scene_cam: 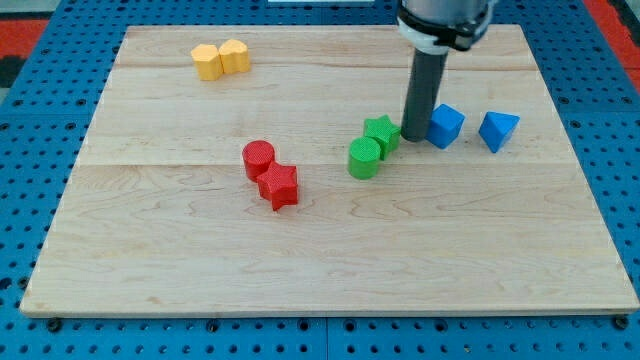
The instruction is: Move the blue cube closer to the blue triangle
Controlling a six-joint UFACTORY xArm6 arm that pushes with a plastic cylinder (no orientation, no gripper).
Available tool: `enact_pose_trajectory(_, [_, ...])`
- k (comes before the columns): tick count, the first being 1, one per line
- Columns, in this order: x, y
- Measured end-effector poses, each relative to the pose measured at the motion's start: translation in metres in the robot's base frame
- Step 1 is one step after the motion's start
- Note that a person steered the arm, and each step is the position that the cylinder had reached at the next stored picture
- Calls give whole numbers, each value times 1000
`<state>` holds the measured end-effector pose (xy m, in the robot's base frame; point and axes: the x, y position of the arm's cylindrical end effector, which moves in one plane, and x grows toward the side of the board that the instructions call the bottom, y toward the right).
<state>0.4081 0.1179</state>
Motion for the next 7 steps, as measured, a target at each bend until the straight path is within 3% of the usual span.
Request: enact_pose_trajectory(7, [-40,49])
